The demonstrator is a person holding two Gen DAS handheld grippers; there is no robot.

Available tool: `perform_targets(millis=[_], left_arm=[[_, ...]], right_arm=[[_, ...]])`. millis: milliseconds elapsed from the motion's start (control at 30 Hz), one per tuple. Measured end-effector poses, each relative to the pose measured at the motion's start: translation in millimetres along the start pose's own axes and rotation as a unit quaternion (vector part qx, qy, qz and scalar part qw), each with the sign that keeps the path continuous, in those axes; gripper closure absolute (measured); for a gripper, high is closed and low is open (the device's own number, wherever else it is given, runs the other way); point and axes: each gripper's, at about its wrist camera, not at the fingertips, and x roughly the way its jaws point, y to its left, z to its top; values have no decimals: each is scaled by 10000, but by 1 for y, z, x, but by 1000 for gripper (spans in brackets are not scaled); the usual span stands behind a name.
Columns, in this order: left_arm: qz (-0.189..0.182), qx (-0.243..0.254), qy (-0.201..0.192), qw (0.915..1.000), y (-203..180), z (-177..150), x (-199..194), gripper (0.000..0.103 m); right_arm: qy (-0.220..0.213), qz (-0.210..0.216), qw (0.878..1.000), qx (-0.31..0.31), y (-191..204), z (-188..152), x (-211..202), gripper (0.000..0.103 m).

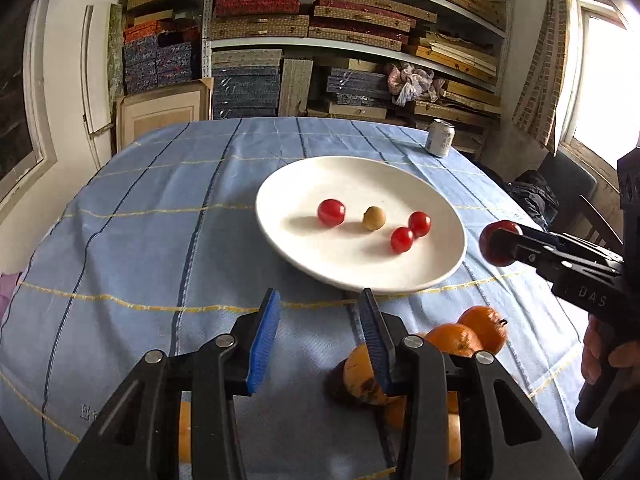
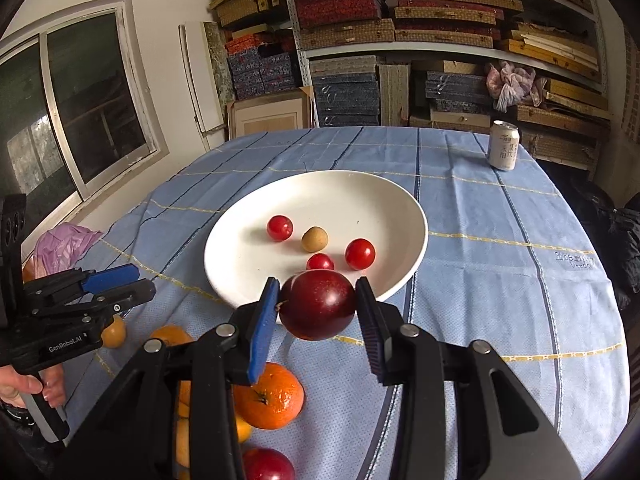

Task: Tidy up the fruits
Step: 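Lift the dark red plum toward the plate with the right gripper while the left gripper opens, then hold the plum over the plate with the right gripper while the left gripper grasps a spotted grapefruit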

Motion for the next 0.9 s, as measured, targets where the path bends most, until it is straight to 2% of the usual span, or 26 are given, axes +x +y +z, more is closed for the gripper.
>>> perform_targets(millis=[33, 67, 100, 133, 333, 533, 600, 667, 733, 800, 900], left_arm=[[54, -48, 35, 10000, 7, -7, 1, 51], [107, -131, 56, 9998, 15, -13, 1, 30], [213, -270, 61, 9994, 25, -20, 1, 22], [364, -396, 75, 9985, 36, -27, 0, 19], [1094, -1045, 43, 9885, 111, -50, -27, 18], [1979, -911, -22, 9760, 157, -63, -51, 18], [1908, -1263, 17, 9735, 170, -72, -53, 18], [1656, -1434, 223, 9755, 174, -76, -47, 18], [1711, -1377, 219, 9753, 173, -74, -46, 18], [1809, -1268, 36, 9753, 169, -70, -49, 18], [1770, -1307, 89, 9755, 169, -70, -46, 18]], right_arm=[[-8, 22, 10000, 1, 0, -2, 1, 65], [0, 47, 10000, -1, 0, -4, 2, 65], [12, 54, 10000, 5, 0, -5, 4, 65], [16, 68, 10000, 3, -1, -5, 5, 65], [-14, 188, 9998, -8, 0, -10, 8, 65], [59, 232, 9997, -19, 1, -11, 15, 65], [73, 254, 9996, -15, 1, -12, 17, 65], [93, 264, 9996, -1, 1, -13, 19, 65], [124, 264, 9996, -11, 1, -14, 20, 65], [138, 279, 9995, -35, 3, -14, 21, 65], [126, 307, 9994, -39, 3, -14, 21, 65]])
